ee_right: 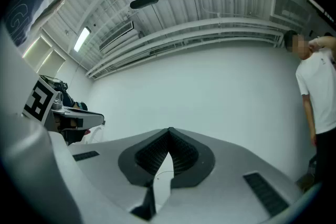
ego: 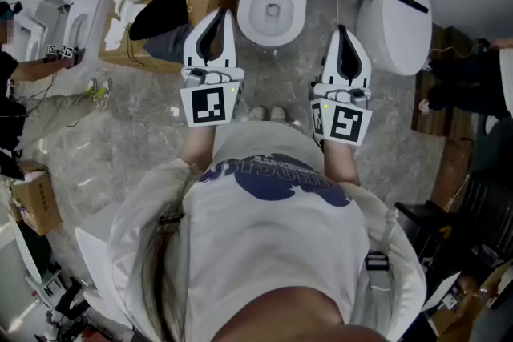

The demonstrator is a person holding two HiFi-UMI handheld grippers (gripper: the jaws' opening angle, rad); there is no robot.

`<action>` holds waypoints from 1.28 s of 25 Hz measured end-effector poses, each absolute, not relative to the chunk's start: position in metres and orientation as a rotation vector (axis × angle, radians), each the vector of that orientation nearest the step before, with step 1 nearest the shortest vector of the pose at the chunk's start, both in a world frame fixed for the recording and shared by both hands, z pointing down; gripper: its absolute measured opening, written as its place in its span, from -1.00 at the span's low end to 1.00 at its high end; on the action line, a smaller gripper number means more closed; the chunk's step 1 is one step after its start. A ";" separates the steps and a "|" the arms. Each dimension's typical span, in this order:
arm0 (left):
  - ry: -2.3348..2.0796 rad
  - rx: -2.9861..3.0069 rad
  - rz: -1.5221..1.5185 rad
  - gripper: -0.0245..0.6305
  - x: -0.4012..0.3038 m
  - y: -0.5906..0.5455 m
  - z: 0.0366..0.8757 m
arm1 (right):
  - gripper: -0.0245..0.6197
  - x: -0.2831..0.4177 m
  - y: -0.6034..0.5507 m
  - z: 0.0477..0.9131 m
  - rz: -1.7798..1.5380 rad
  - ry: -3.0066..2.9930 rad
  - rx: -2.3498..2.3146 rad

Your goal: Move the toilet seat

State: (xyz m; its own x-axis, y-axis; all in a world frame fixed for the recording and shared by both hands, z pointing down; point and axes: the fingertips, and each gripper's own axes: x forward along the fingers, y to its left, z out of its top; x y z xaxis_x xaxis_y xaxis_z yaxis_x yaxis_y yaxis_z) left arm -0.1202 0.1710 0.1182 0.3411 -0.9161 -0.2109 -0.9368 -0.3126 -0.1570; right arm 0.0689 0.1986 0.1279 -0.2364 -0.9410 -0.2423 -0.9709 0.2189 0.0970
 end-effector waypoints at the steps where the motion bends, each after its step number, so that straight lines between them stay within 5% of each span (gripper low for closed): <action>1: 1.671 -2.357 0.121 -0.93 -0.121 0.170 0.118 | -0.90 0.068 0.198 0.128 0.344 2.350 -1.851; 17: 1.650 -2.406 0.152 -0.92 -0.130 0.168 0.122 | -0.90 0.091 0.197 0.137 0.244 2.308 -1.834; 19: 1.643 -2.419 0.188 -0.65 -0.134 0.168 0.120 | -0.87 0.103 0.198 0.139 0.222 2.278 -1.841; 20: 1.638 -2.426 0.217 -0.50 -0.136 0.168 0.117 | -0.78 0.110 0.198 0.139 0.209 2.263 -1.833; 22: 1.634 -2.436 0.273 -0.26 -0.140 0.167 0.112 | -0.23 0.124 0.200 0.138 0.165 2.220 -1.807; 24: 1.645 -2.435 0.292 -0.13 -0.145 0.166 0.111 | -0.06 0.141 0.200 0.140 0.136 2.166 -1.820; 32: 1.713 -2.444 0.251 0.06 -0.152 0.157 0.120 | 0.18 0.189 0.200 0.153 0.062 2.111 -1.888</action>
State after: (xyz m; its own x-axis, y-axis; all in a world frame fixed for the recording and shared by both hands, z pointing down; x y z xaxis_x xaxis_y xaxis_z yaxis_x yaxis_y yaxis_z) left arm -0.1521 0.1570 0.1205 0.3354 -0.9161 -0.2198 -0.9406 -0.3387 -0.0236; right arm 0.1893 0.2000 0.1535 -0.0856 -0.9631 -0.2550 -0.9764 0.1320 -0.1708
